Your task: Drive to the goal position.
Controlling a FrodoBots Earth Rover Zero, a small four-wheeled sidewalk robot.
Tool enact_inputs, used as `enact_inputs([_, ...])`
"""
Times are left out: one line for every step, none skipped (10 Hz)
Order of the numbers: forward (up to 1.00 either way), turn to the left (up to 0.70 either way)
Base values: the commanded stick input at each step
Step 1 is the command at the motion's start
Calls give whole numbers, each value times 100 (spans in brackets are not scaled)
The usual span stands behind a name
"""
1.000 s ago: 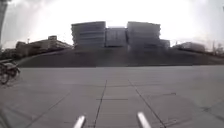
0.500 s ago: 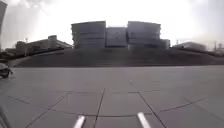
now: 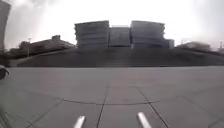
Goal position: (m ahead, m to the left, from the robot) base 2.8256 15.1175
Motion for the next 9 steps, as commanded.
enact_inputs([100,27])
enact_inputs([100,27])
enact_inputs([100,27])
enact_inputs([100,27])
enact_inputs([100,23])
enact_inputs([100,0])
enact_inputs([100,0])
enact_inputs([100,0])
enact_inputs([100,6])
